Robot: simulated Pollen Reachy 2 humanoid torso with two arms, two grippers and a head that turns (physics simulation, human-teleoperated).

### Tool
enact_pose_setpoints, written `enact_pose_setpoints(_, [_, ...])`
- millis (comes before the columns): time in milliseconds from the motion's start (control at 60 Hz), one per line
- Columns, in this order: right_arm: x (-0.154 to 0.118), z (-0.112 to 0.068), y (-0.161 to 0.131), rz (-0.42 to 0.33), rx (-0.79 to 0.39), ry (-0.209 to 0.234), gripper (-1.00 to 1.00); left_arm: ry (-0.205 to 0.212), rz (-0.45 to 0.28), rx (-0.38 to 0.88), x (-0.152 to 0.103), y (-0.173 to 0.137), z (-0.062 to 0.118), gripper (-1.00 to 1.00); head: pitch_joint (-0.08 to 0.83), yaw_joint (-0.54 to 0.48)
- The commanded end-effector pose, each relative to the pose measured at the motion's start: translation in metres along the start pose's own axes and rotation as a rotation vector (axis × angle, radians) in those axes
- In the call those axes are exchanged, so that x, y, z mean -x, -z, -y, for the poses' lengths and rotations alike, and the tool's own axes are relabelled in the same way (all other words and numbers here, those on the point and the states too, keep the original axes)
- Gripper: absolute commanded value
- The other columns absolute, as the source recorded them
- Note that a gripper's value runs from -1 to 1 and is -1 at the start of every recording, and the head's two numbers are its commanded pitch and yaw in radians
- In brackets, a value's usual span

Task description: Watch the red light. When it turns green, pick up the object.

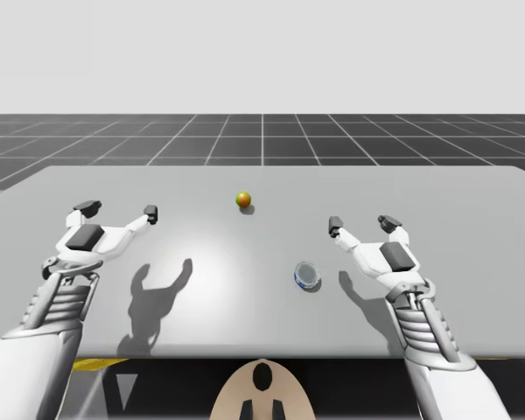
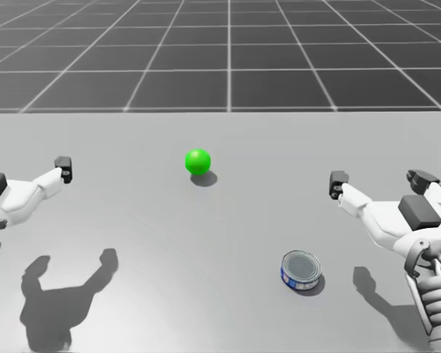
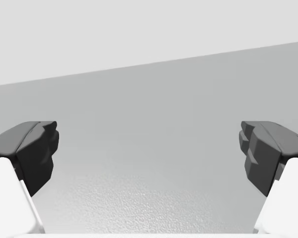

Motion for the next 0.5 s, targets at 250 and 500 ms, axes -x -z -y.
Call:
enact_pose_setpoints(250, [0.0050,-0.0039,0.0023,-0.010,-0.004,0.003,-1.00,-0.003,0.007,-0.004,-0.0041,-0.0035,-0.0016,-1.00,0.632,-0.15])
enact_pose_setpoints(500, [0.0093,-0.0073,0.0044,-0.022,-0.008,-0.005,-1.00,0.005,0.016,-0.011,-0.0063,-0.0048,-0.0004,-1.00,0.697,-0.18])
